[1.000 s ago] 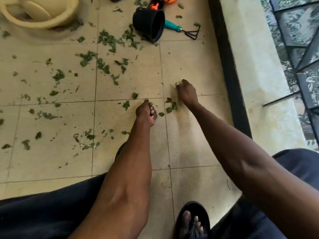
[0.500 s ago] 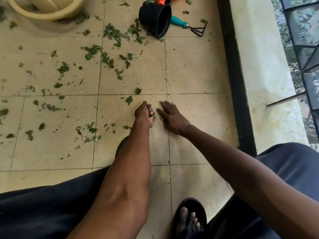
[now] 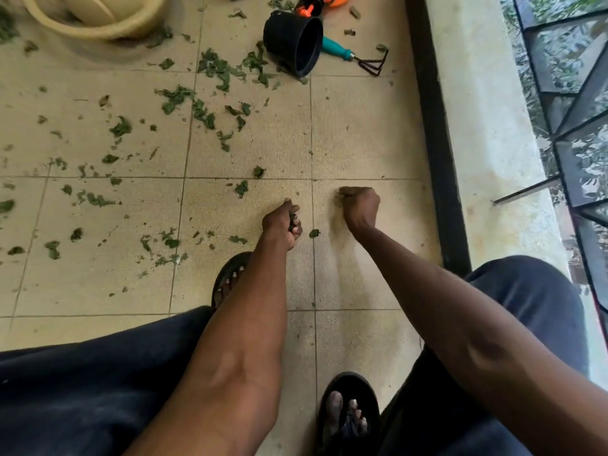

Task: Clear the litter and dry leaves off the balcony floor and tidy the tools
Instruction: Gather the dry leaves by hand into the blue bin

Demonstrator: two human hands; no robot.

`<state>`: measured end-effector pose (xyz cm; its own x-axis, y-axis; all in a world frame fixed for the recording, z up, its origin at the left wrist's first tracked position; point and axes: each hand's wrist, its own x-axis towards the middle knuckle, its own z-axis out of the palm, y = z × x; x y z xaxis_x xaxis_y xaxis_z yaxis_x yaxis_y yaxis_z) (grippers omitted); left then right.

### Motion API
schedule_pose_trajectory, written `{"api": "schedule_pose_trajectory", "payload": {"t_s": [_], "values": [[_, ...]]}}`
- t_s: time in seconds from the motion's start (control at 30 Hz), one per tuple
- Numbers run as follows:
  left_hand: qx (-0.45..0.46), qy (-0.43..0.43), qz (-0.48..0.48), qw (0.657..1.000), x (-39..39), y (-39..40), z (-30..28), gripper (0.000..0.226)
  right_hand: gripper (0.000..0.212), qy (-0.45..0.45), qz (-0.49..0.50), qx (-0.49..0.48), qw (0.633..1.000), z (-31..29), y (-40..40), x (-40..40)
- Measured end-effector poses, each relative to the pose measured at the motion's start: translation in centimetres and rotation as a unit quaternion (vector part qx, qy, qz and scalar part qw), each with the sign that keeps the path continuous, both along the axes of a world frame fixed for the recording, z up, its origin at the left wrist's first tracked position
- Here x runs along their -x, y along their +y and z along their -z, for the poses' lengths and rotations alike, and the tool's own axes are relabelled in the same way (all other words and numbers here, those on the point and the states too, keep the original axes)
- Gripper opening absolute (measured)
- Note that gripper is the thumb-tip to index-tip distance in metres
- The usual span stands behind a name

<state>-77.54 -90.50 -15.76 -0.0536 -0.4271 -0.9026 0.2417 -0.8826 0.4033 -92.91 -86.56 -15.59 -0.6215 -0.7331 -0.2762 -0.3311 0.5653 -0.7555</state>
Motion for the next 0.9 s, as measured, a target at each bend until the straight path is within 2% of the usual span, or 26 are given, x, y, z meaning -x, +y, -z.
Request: {"api": "schedule_pose_trajectory", "payload": {"t_s": [0.07, 0.13, 0.23, 0.37, 0.43, 0.53, 0.6, 0.67, 0.73, 0.8, 0.9], "values": [[0.011, -0.016, 0.028, 0.999, 0.3, -0.1, -0.3, 0.035, 0.026, -0.069, -0.008, 0.017, 0.997, -1.6, -0.9, -2.8], [0.012, -0.014, 0.043, 0.999, 0.4, -0.4, -0.8, 0.043, 0.026, -0.113, -0.075, 0.028, 0.990, -2.8, -0.8, -6.0], [0.000, 0.020, 0.041, 0.999, 0.6, -0.8, -1.6, 0.051, 0.024, -0.103, -0.169, 0.037, 0.980, -3.0, 0.3, -9.1], [-0.008, 0.036, 0.050, 0.998, 1.3, -0.5, -1.6, 0.045, 0.025, -0.036, -0.080, 0.058, 0.994, -3.0, 1.1, -8.8], [-0.008, 0.048, 0.053, 0.997, 1.9, -0.3, -1.7, 0.047, 0.022, 0.009, -0.080, 0.077, 0.994, -3.0, 1.2, -8.0], [-0.011, 0.038, 0.030, 0.999, 2.5, -0.4, -1.8, 0.037, 0.019, -0.037, -0.107, 0.084, 0.990, -3.4, 1.2, -6.5], [-0.015, 0.026, 0.012, 0.999, 2.4, -0.7, -1.9, 0.034, 0.029, -0.050, -0.065, 0.073, 0.994, -3.3, 1.5, -4.4], [-0.018, 0.030, -0.005, 0.999, 2.2, -1.1, -1.4, 0.039, 0.052, 0.026, -0.007, 0.007, 1.000, -1.6, 2.3, -1.5], [-0.022, 0.031, -0.018, 0.999, 2.1, -1.2, -1.1, 0.038, 0.070, 0.108, -0.010, -0.118, 0.987, 0.7, 4.0, 0.3], [-0.023, 0.029, -0.012, 0.999, 2.1, -1.1, -0.9, 0.038, 0.079, 0.135, -0.062, -0.185, 0.971, 2.7, 5.7, -0.5], [-0.022, 0.022, 0.001, 1.000, 1.8, -1.1, -0.8, 0.038, 0.079, 0.177, -0.231, -0.157, 0.944, 3.9, 6.6, -3.2]]}}
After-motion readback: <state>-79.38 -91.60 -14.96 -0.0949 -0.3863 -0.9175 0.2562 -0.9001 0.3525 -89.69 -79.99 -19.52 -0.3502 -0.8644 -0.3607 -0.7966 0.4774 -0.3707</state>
